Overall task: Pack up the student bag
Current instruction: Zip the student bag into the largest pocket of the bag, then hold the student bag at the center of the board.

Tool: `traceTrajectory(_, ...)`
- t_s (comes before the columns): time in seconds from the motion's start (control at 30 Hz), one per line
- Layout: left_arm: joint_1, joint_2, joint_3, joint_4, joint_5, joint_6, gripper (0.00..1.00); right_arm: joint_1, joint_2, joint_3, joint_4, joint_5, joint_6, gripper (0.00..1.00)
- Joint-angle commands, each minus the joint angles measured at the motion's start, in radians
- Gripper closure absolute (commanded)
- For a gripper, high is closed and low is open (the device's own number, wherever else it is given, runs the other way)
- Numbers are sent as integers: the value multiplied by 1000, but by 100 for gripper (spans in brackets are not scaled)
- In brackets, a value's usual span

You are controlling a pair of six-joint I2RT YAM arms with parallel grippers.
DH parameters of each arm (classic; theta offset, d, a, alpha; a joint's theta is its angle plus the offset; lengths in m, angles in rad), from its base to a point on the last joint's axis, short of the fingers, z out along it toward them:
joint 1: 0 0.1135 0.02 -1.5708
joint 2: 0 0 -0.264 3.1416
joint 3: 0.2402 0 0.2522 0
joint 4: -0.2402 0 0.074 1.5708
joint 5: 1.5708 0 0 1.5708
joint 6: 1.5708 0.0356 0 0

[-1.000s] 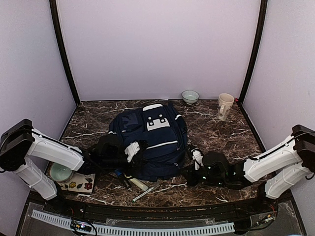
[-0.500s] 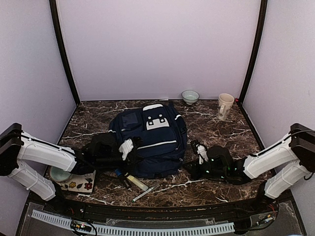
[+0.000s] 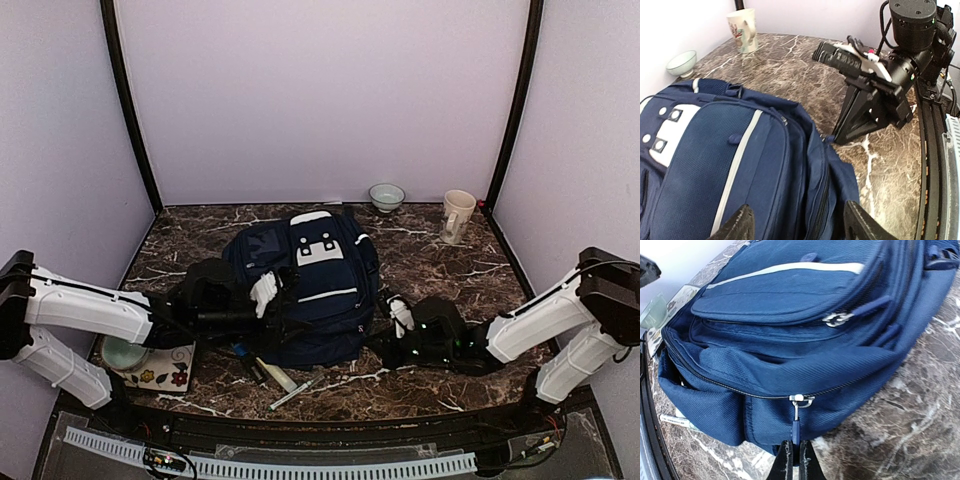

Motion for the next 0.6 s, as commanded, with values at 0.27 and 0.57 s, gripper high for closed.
traceTrajectory(0.27, -38, 267, 236, -74, 139, 42, 35, 79, 37, 47, 94, -26, -63, 100)
traceTrajectory(0.57, -39, 445, 382, -125, 134, 48, 45, 79, 7, 9, 97, 15, -50, 100)
